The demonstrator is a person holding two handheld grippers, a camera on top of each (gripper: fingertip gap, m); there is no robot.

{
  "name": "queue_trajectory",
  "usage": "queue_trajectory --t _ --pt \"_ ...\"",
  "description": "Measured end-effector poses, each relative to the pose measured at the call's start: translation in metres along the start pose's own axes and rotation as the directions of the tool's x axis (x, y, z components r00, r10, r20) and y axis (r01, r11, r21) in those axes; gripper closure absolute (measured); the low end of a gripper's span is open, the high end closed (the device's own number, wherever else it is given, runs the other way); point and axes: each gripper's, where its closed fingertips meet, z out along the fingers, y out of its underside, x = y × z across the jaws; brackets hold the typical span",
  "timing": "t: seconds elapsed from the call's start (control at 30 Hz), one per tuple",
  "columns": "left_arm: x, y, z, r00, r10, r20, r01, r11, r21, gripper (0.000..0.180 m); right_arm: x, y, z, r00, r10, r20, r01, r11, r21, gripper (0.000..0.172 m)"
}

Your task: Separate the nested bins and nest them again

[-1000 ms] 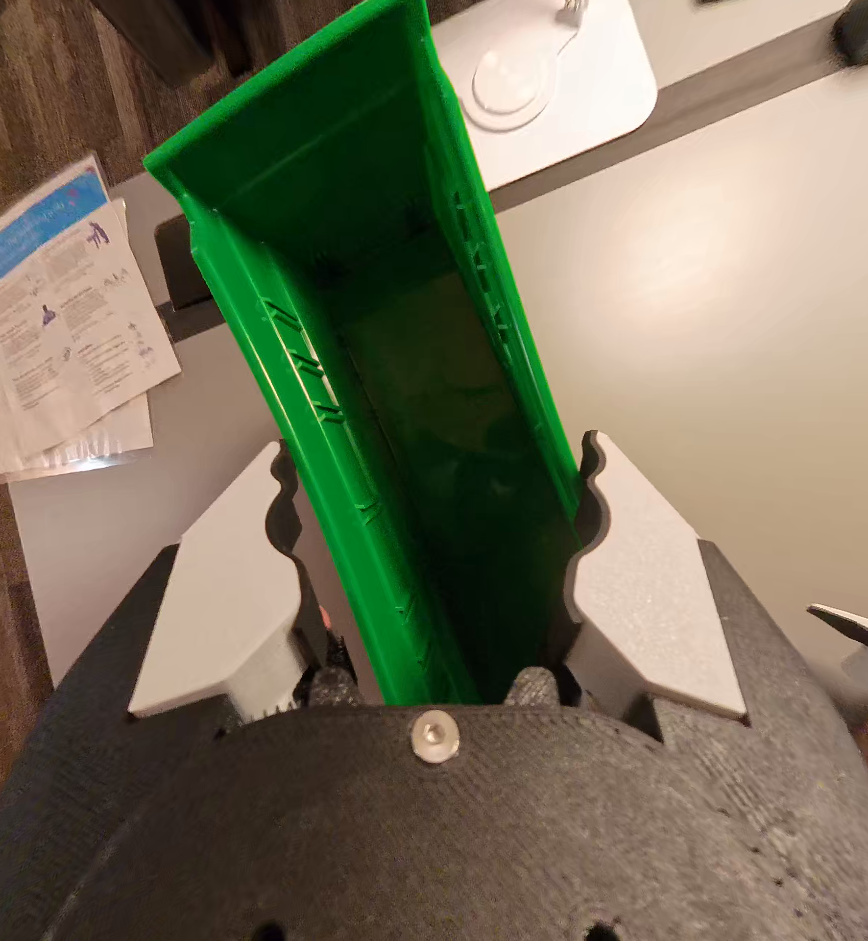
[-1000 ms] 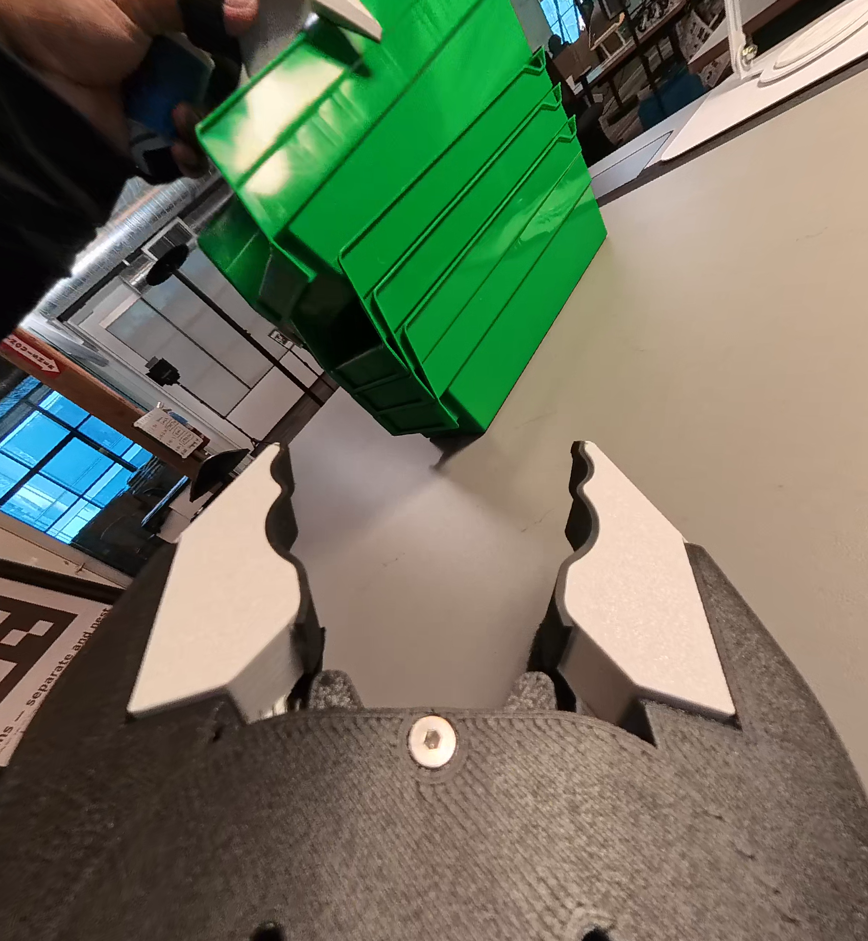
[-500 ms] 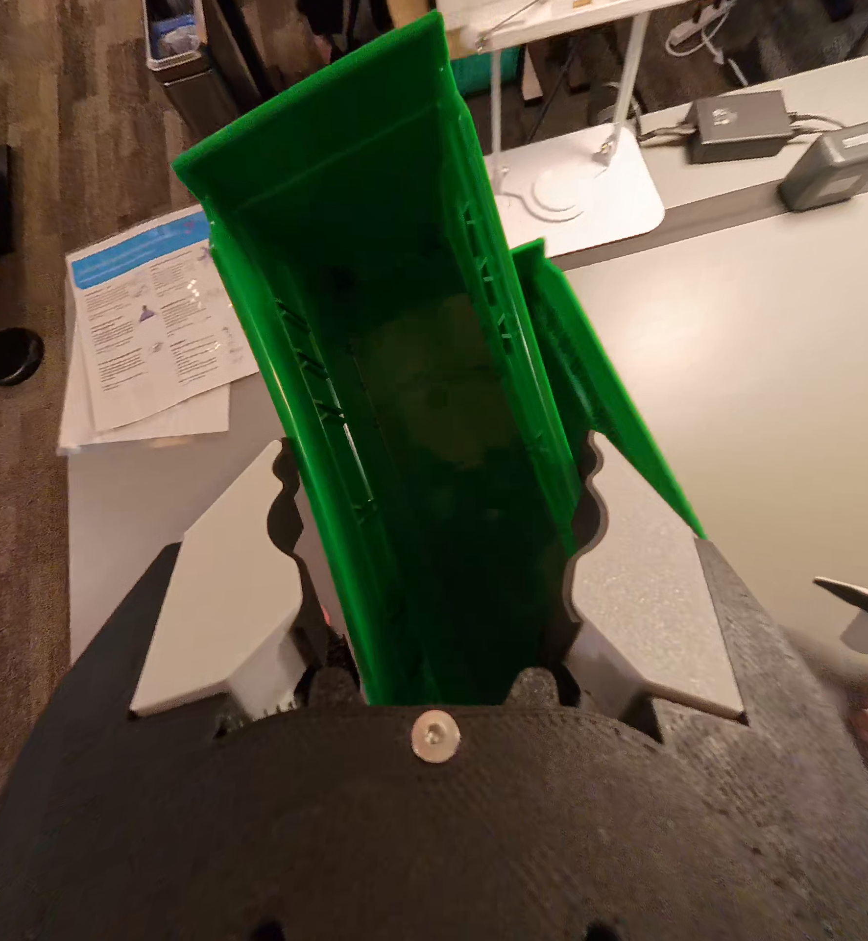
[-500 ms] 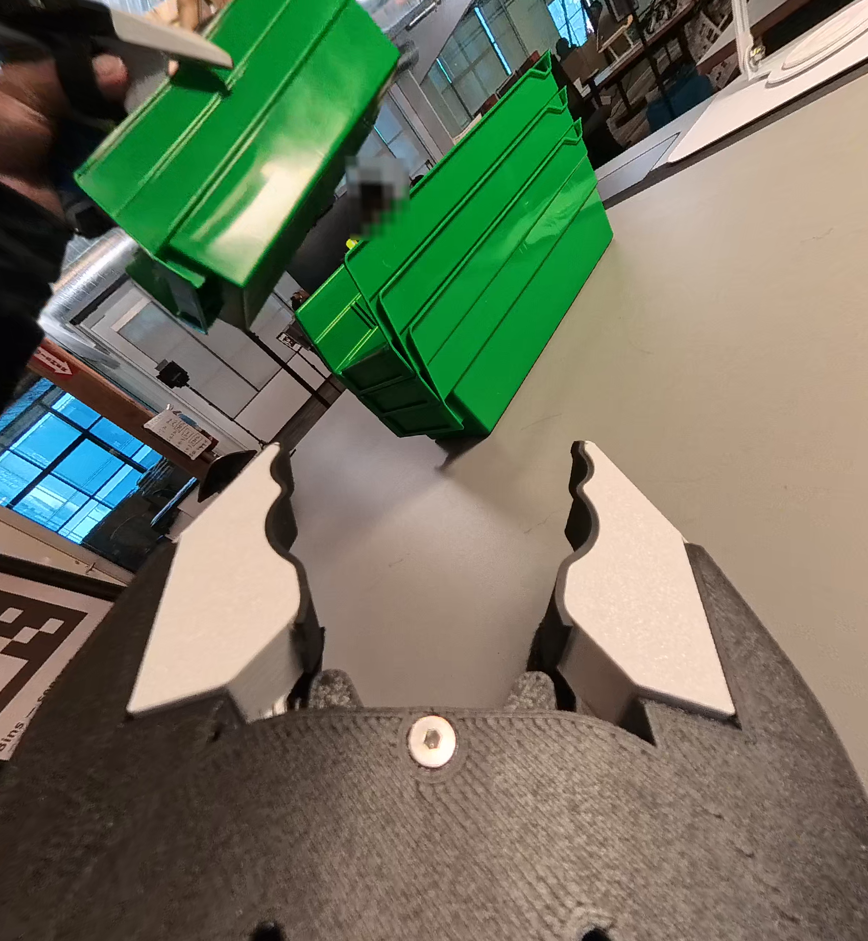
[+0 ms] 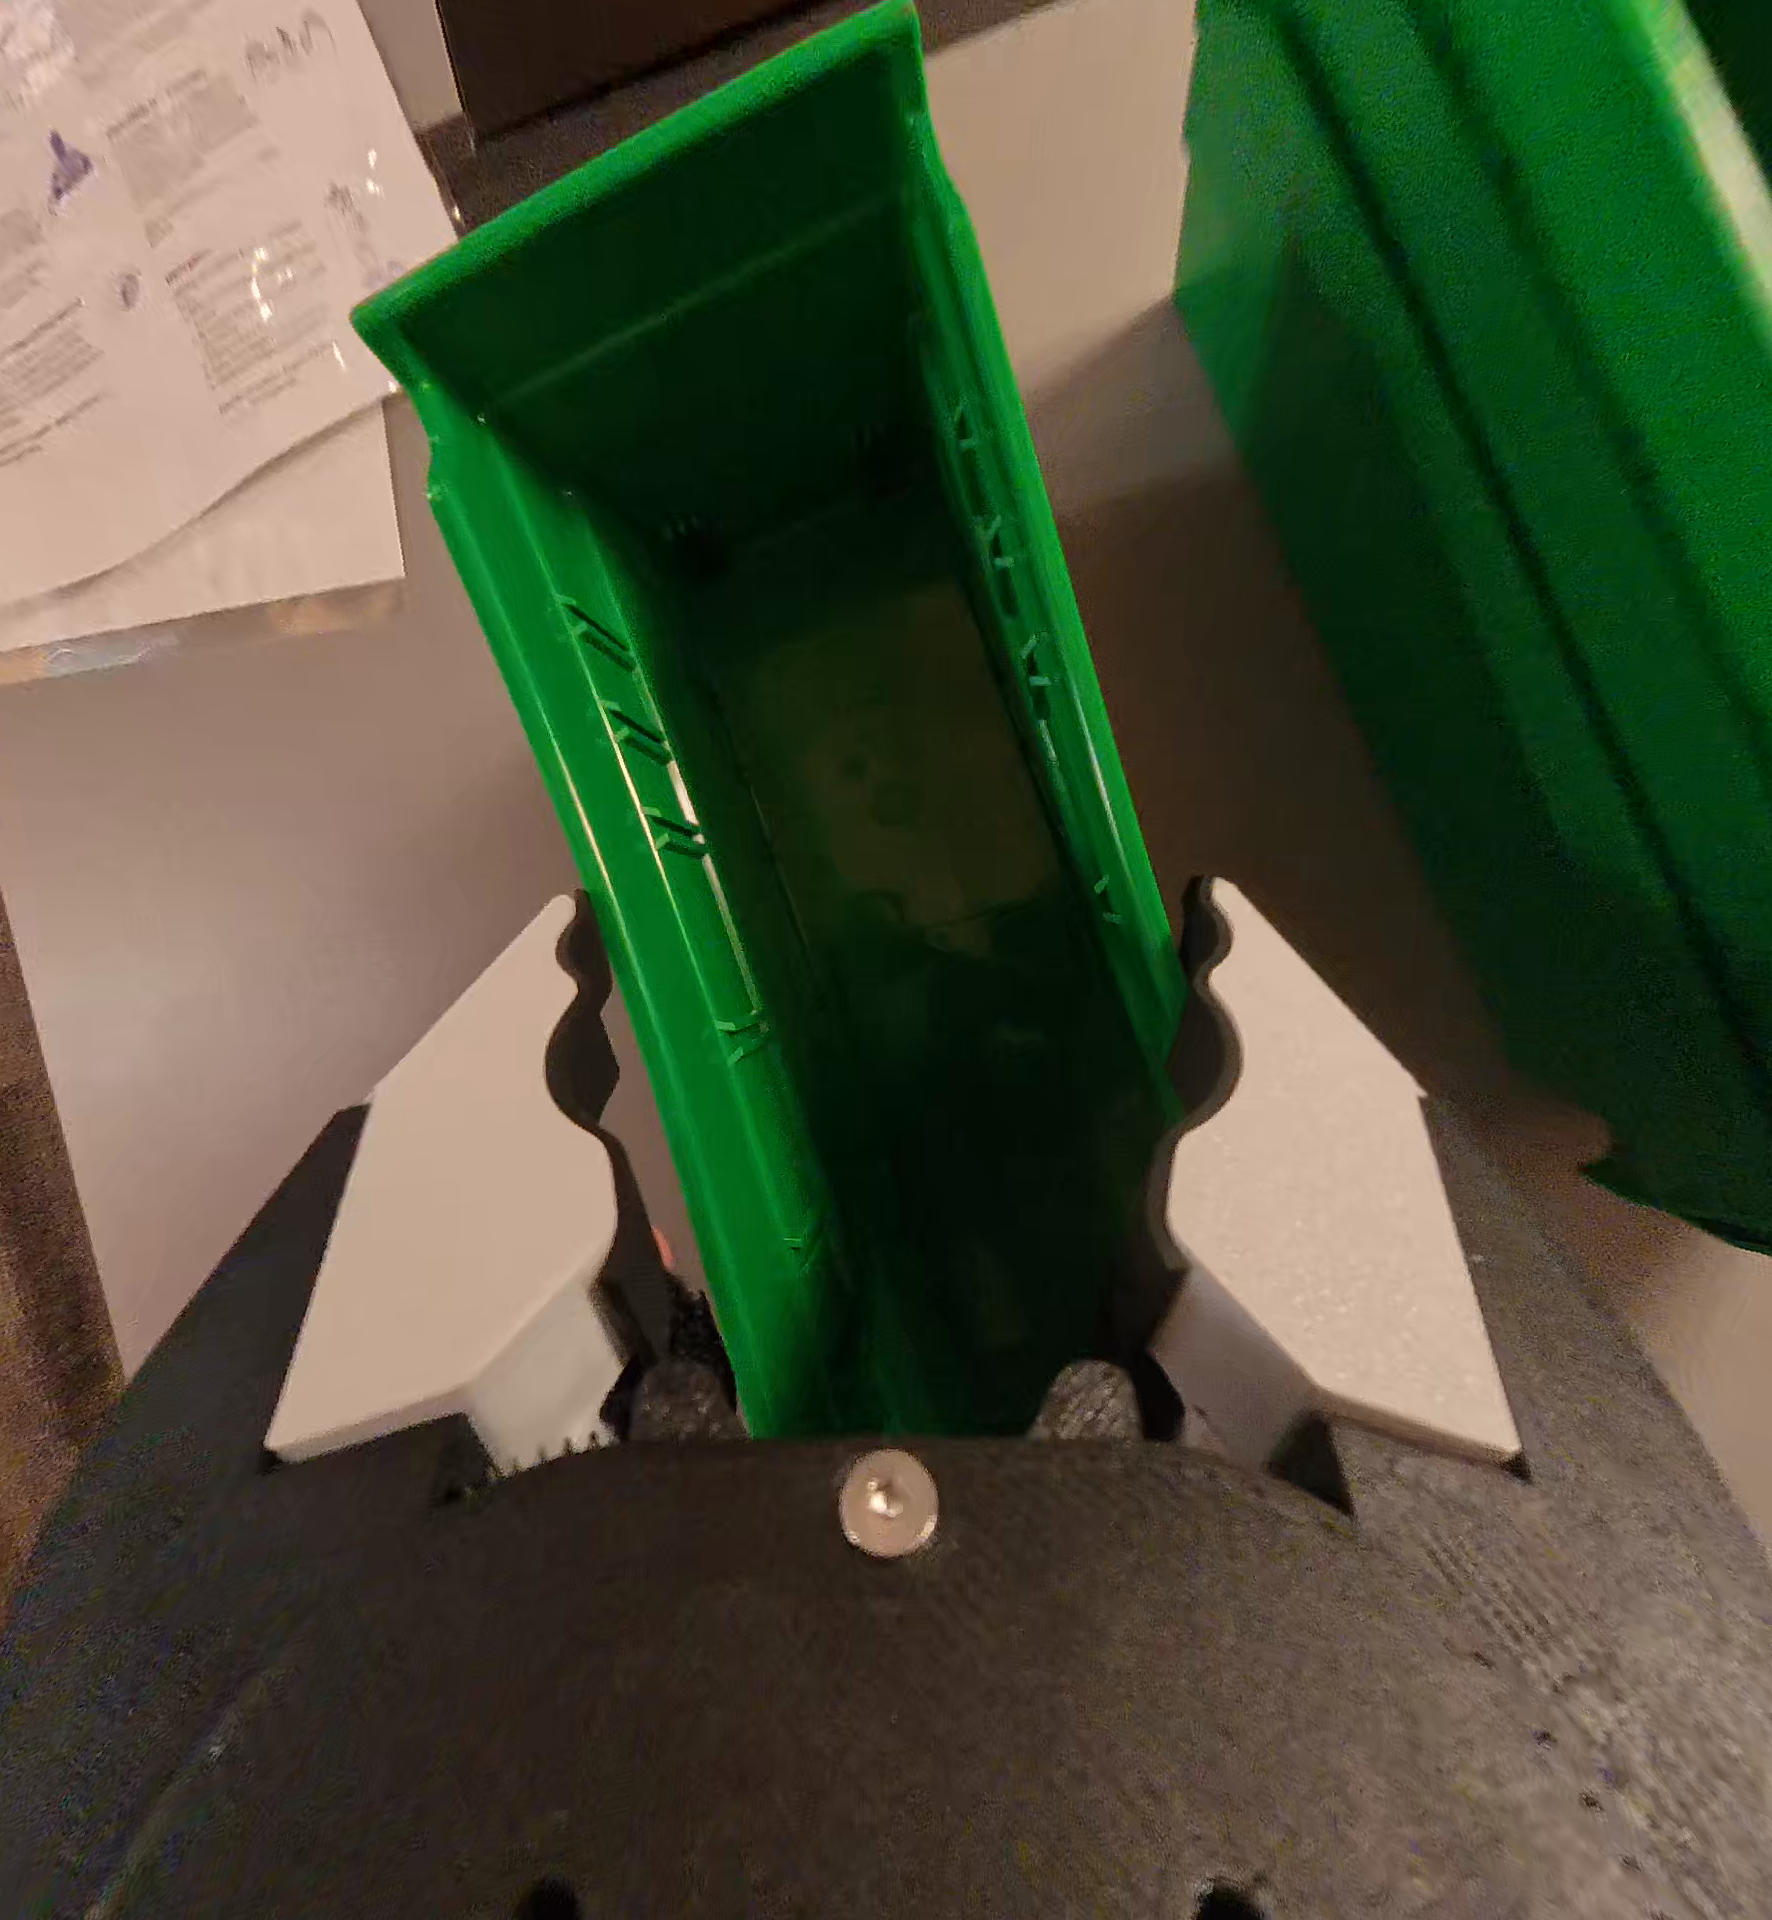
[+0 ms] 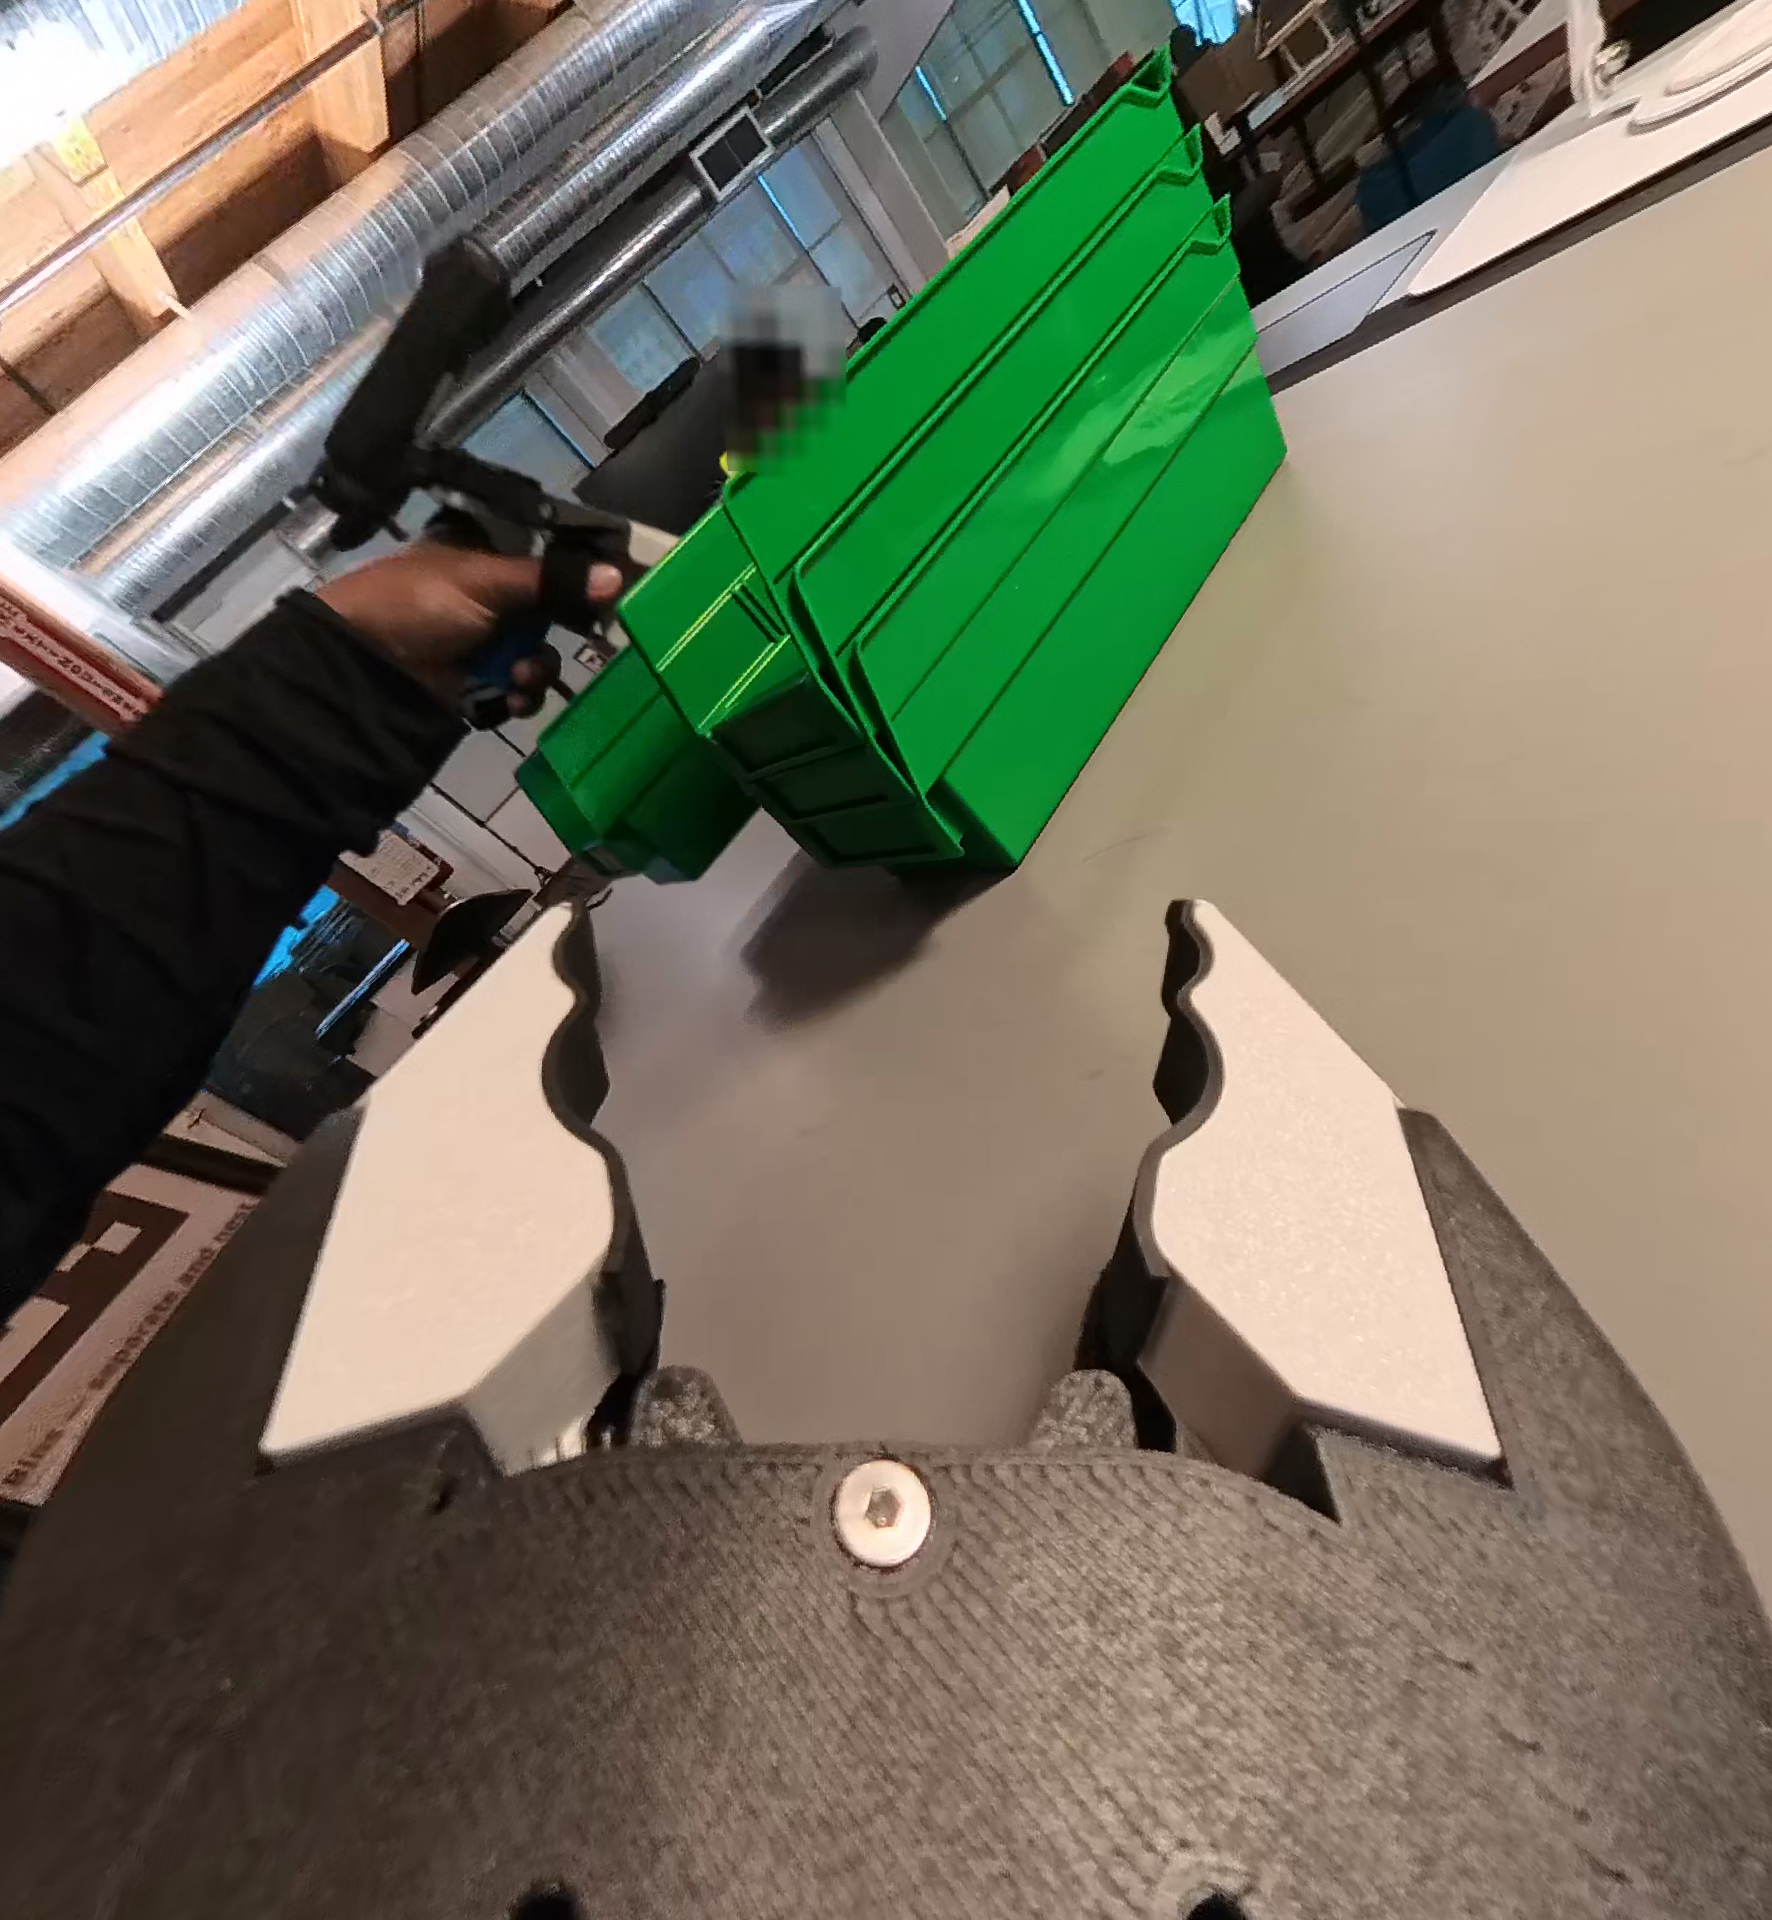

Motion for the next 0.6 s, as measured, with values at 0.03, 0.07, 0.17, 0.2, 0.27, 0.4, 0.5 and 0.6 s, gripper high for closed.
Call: queue_trajectory --t 0.03,0.07,0.17,0.2,0.27,0.4,0.5,0.6 --pt "-0.001 0.005 0.007 1.000 0.002 0.007 -0.002 1.000 -0.011 0.071 0.001 0.000 0.001 1.000 0.006 -0.006 -0.006 1.000 -0.003 0.063" --pt "-0.001 0.010 0.012 1.000 0.002 0.011 -0.002 1.000 -0.020 0.070 0.002 0.001 0.001 1.000 0.008 -0.005 -0.008 1.000 -0.010 0.062" --pt "0.001 0.020 0.027 1.000 -0.004 0.013 0.005 1.000 -0.024 0.065 0.001 0.000 0.000 1.000 0.012 -0.001 -0.012 1.000 -0.003 0.063" --pt "0.001 0.021 0.030 1.000 -0.010 0.013 0.010 1.000 -0.012 0.062 0.001 0.000 0.001 1.000 0.013 0.001 -0.013 1.000 -0.004 0.063" --pt "0.002 0.020 0.030 1.000 -0.022 0.017 0.022 1.000 0.008 0.057 0.001 0.001 0.001 1.000 0.015 0.003 -0.015 1.000 -0.008 0.063" --pt "-0.012 0.011 0.008 0.988 -0.099 0.115 0.093 0.994 0.054 0.051 0.001 0.000 0.001 1.000 0.026 0.011 -0.026 1.000 -0.006 0.063" --pt "-0.005 -0.021 -0.024 0.964 -0.255 0.074 0.238 0.953 0.187 0.051 0.001 0.001 0.001 1.000 0.029 0.011 -0.029 1.000 -0.009 0.063" --pt "0.043 -0.060 -0.045 0.945 -0.303 -0.126 0.325 0.917 0.231 0.051 0.002 0.001 0.001 0.999 0.031 0.010 -0.031 0.999 -0.014 0.063"
